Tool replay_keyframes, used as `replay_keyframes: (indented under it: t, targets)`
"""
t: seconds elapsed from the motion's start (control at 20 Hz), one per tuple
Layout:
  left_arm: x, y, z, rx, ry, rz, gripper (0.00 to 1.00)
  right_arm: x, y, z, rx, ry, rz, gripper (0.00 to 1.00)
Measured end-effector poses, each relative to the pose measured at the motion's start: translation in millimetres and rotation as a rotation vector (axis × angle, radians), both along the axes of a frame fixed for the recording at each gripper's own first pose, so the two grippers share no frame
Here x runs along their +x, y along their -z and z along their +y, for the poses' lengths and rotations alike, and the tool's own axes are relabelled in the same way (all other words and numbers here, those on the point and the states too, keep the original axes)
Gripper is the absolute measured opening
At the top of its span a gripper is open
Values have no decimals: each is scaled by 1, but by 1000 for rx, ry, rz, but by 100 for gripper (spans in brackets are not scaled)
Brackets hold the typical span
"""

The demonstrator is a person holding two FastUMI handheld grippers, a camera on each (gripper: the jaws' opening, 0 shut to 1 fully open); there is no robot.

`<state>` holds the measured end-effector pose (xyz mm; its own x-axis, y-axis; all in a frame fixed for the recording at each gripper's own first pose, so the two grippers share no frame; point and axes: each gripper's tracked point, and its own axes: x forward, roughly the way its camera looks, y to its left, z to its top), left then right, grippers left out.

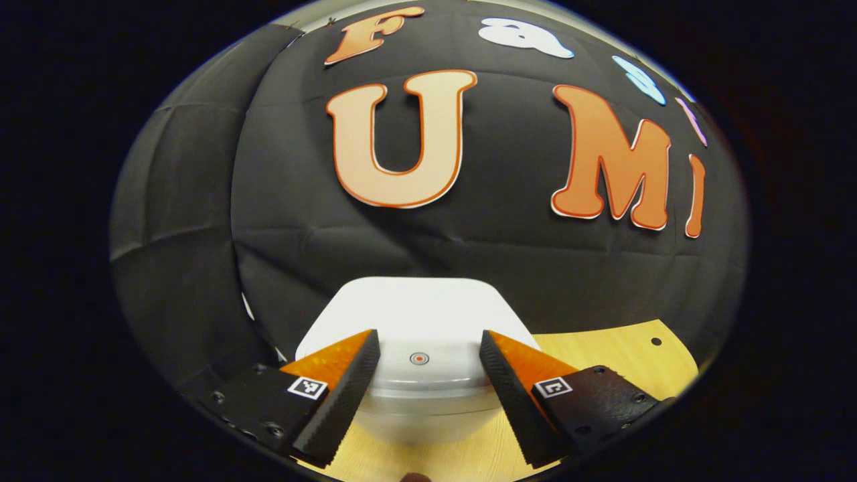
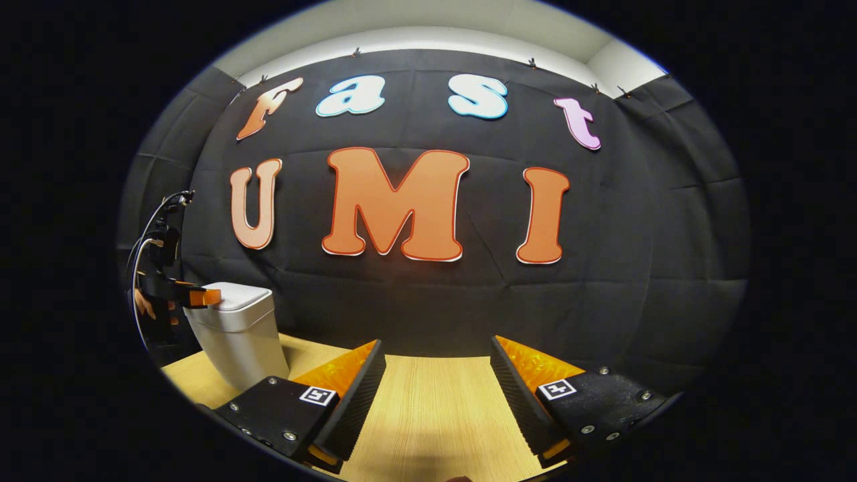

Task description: Press the lid of the desktop garbage bin to open it, pick up the crumpled paper on the desktop and throw it into the bin, then pick up the pop can on the desktop and drop it into the bin, and finally close the garbage bin lid.

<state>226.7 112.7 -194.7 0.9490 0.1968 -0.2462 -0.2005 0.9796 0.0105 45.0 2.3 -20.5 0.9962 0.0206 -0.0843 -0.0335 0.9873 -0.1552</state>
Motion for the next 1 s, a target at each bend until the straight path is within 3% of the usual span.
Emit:
replay_keyframes:
  t: [0.2,0.4,0.55,0.75,1.0]
  targets:
    - [-2,8,-5,47,8,-39,98,-4,3,6,3,-8,9,94]
    - [5,-5,-6,71,4,-66,95,-9,3,7,-1,-16,13,94]
    - [-13,-26,-7,84,-16,-108,95,-13,-2,2,-14,-11,4,94]
    - [-46,-67,-47,96,19,-190,94,-13,-1,-1,-5,-12,10,94]
    - [-76,-77,-119,52,75,-228,94,-16,-1,-4,-1,-30,5,94]
